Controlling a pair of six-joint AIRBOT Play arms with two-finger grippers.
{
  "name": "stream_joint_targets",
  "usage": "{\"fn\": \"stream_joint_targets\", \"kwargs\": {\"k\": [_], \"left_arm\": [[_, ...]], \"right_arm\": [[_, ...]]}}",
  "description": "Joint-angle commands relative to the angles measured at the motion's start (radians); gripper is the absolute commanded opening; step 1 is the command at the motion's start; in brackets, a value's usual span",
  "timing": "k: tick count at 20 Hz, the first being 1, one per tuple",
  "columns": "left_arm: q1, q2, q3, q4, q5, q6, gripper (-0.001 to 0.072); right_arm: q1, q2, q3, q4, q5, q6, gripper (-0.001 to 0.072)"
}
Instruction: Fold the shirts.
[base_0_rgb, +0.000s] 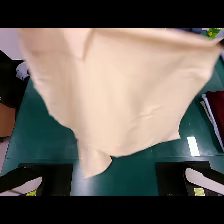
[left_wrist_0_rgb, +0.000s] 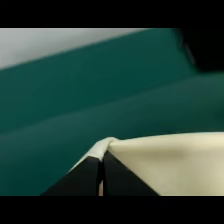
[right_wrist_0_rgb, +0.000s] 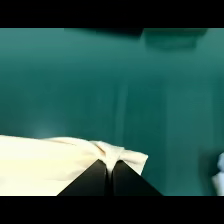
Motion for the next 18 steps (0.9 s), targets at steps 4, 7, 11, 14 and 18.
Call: {"fn": "stream_joint_targets", "kwargs": {"k": [4, 7, 11, 14, 18], "left_arm": [[0.146, -0.453, -0.011, -0.232, -0.063, 0.03, 0.0024], [0.162, -0.554, -0.01, -0.251, 0.01, 0.059, 0.0024], [0.165, -0.574, -0.01, -0.264, -0.007, 0.083, 0.0024], [0.165, -0.576, -0.014, -0.264, -0.147, 0.108, 0.0024], [0.165, -0.576, -0.1, -0.27, -0.197, 0.106, 0.0024]], "right_arm": [[0.06, -0.361, -0.097, 0.003, -0.127, -0.004, 0.0019], [0.058, -0.512, 0.044, 0.003, -0.143, -0.005, 0.0019], [0.058, -0.608, 0.205, 0.008, -0.092, -0.029, 0.0019], [0.056, -0.591, 0.194, -0.019, -0.039, -0.056, 0.0019], [0.056, -0.53, -0.013, -0.046, -0.054, -0.058, 0.0019]]}}
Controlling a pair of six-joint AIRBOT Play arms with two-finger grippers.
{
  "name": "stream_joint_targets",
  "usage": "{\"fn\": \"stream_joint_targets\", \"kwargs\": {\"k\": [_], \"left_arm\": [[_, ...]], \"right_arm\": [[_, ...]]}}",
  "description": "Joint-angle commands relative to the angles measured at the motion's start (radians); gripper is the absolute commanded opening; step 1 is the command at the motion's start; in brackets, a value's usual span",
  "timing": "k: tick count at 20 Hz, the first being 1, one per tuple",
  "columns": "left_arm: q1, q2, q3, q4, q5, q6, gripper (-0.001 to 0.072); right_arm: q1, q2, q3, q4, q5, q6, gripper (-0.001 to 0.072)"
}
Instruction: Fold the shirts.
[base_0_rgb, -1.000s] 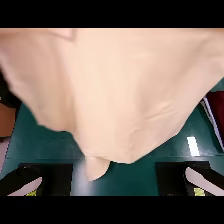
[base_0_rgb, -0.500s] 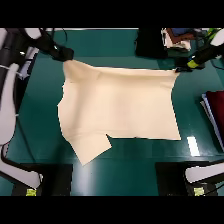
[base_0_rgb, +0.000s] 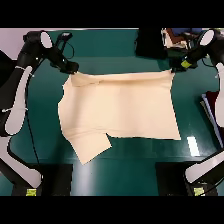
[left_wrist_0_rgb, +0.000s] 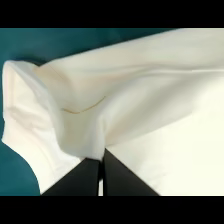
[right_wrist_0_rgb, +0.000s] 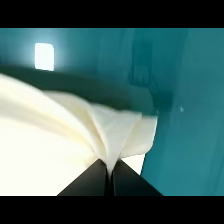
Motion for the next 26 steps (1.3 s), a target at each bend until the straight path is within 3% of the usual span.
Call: {"fn": "stream_joint_targets", "kwargs": {"k": [1, 9, 10, 11, 12, 13, 18, 26], "left_arm": [[0.002, -0.004, -0.084, -0.01, -0.052, 0.009, 0.0024], [0.002, -0.004, -0.285, -0.041, -0.003, 0.001, 0.0025], [0.002, -0.002, -0.284, -0.041, -0.004, 0.0, 0.0027], [0.002, -0.001, -0.284, -0.04, -0.009, -0.002, 0.0202], [0.002, 0.004, -0.284, -0.038, -0.018, -0.029, 0.0448], [0.002, 0.018, -0.284, -0.029, -0.038, -0.052, 0.0466], [0.001, 0.208, -0.372, 0.001, -0.071, -0.108, 0.0465], [-0.052, 0.817, -1.135, -0.011, 0.039, -0.308, 0.0467]], "right_arm": [[-0.001, 0.041, -0.156, -0.019, -0.017, -0.008, 0.0019], [0.0, 0.068, -0.372, -0.015, -0.081, -0.006, 0.0029], [0.0, 0.068, -0.373, -0.014, -0.08, -0.006, 0.0157], [-0.001, 0.069, -0.373, -0.015, -0.079, -0.006, 0.0342], [-0.001, 0.074, -0.373, -0.016, -0.079, -0.006, 0.0384], [-0.002, 0.084, -0.373, -0.02, -0.079, -0.006, 0.0384], [-0.055, 0.237, -0.409, -0.023, -0.034, -0.007, 0.0384], [-0.097, 0.515, -0.742, -0.01, -0.094, -0.007, 0.0387]]}}
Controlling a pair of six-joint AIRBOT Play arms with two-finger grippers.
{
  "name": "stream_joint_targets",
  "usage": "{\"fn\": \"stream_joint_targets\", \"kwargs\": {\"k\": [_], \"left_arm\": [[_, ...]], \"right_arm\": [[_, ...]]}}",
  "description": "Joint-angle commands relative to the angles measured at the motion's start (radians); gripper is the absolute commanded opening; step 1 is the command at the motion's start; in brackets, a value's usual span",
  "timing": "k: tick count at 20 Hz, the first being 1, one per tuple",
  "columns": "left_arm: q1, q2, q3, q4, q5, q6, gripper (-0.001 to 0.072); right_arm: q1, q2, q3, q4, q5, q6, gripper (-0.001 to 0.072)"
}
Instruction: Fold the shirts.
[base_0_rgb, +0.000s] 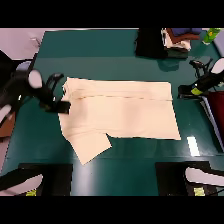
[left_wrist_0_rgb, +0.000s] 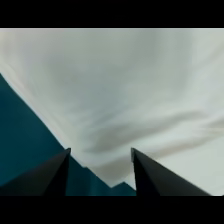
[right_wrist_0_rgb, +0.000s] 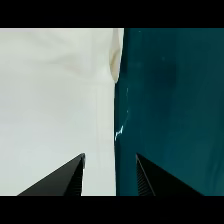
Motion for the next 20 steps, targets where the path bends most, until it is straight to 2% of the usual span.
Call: {"fn": "stream_joint_targets", "kwargs": {"k": [1, 5, 9, 13, 20], "left_arm": [[-0.026, 0.267, -0.305, -0.016, 0.032, -0.114, 0.0467], [-0.025, 0.403, -0.448, -0.002, 0.131, -0.21, 0.0468], [-0.025, 0.402, -0.522, -0.136, 0.163, -0.192, 0.0467], [-0.048, 0.402, -0.602, -0.27, 0.265, -0.142, 0.0466], [-0.201, 0.376, -0.663, -0.278, 0.4, -0.181, 0.0465]], "right_arm": [[-0.008, 0.09, -0.11, 0.025, -0.023, 0.0, 0.0387], [-0.008, 0.117, -0.155, 0.097, -0.019, -0.01, 0.0387], [0.01, 0.118, -0.154, 0.104, -0.018, -0.01, 0.0386], [0.063, 0.118, -0.154, 0.104, -0.019, -0.009, 0.0387], [0.106, 0.118, -0.154, 0.105, -0.021, 0.003, 0.0386]]}}
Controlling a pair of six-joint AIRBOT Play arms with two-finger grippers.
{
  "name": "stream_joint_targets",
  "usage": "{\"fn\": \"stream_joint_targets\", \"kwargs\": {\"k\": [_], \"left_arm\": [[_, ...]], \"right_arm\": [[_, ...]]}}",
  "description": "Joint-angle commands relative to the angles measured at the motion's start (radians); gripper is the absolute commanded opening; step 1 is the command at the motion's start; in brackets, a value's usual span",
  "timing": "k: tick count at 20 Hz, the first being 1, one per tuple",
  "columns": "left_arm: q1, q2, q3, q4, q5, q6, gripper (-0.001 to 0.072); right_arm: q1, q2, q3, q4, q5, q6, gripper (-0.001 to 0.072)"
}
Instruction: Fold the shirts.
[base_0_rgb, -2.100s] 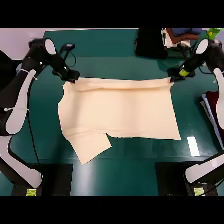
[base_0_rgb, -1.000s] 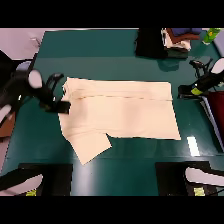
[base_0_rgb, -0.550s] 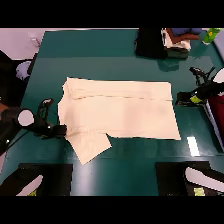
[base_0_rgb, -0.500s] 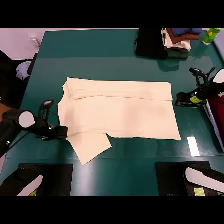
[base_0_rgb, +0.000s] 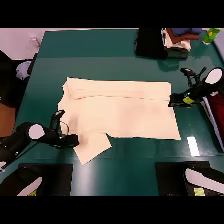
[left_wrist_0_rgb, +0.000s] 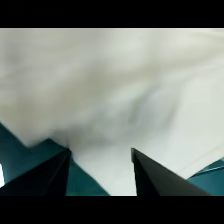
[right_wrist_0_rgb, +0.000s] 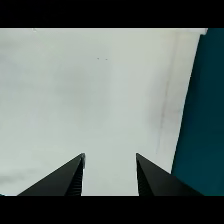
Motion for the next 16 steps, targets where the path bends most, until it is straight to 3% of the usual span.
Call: {"fn": "stream_joint_targets", "kwargs": {"k": [1, 2, 4, 7, 9, 16], "left_arm": [[-0.042, -0.016, -0.023, -0.019, 0.09, -0.01, 0.0403], [-0.042, -0.016, -0.023, -0.021, 0.11, -0.009, 0.0245], [-0.042, -0.016, -0.017, -0.015, 0.113, 0.01, 0.0023], [-0.042, -0.016, 0.043, 0.031, 0.029, 0.048, 0.0023], [-0.042, -0.016, 0.078, 0.056, 0.0, 0.053, 0.0023], [-0.042, -0.016, 0.09, 0.043, -0.013, 0.078, 0.0024]], "right_arm": [[0.012, 0.001, 0.0, 0.002, 0.006, 0.008, 0.0386], [0.012, 0.001, 0.0, 0.002, 0.013, 0.008, 0.0386], [0.004, 0.001, -0.001, -0.008, 0.045, 0.006, 0.0387], [-0.066, 0.015, -0.039, -0.01, 0.116, 0.006, 0.0389], [-0.138, 0.064, -0.146, -0.009, 0.105, 0.006, 0.0579], [-0.272, 0.127, -0.445, 0.001, 0.051, 0.006, 0.0565]]}}
